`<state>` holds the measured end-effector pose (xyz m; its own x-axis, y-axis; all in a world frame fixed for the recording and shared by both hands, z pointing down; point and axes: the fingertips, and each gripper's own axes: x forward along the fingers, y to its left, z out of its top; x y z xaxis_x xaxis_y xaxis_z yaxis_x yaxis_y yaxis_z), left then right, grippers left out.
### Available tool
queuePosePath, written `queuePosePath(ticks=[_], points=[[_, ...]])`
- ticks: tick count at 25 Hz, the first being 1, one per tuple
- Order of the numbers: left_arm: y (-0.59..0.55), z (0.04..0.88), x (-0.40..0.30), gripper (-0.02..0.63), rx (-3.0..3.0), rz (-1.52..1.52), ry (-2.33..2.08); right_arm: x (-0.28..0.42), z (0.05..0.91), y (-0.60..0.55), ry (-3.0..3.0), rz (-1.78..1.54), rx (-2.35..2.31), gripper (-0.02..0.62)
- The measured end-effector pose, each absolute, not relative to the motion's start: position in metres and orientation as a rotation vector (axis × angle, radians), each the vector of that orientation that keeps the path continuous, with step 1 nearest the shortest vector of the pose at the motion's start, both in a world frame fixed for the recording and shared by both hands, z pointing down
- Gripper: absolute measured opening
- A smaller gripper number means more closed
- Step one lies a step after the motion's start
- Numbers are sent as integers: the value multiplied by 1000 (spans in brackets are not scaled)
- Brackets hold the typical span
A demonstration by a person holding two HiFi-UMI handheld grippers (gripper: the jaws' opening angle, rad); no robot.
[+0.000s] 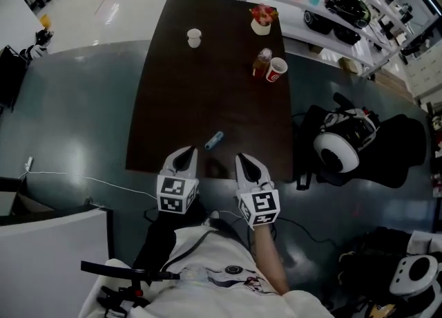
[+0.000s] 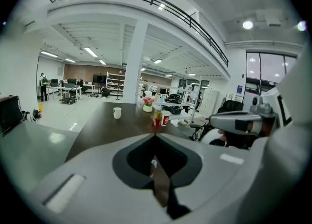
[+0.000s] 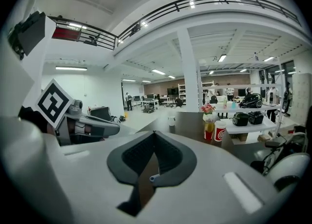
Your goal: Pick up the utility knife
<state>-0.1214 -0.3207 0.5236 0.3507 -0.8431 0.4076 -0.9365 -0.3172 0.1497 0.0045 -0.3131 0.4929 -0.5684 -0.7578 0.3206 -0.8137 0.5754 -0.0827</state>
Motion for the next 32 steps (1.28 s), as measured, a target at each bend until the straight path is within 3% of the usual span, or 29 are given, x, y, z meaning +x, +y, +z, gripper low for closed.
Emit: queuePosePath(ticks=[8,24,25,26,32], points=[[-345,556,-141,-2,2232,423,-1465,3,531,-341,-2429,467,1366,2],[-374,705,-98,0,2028,755,-1187,47,570,-355,-2362,642,1277,2],[-376,712,-95,28,2022,776,-1170,49,571,-355,-2357,648,1275,2],[-377,718,-93,96,2018,801,-1151,52,573,-355,-2352,656,1275,2],[-379,756,-93,126,1965,928,-1102,67,587,-354,-2319,703,1265,2]])
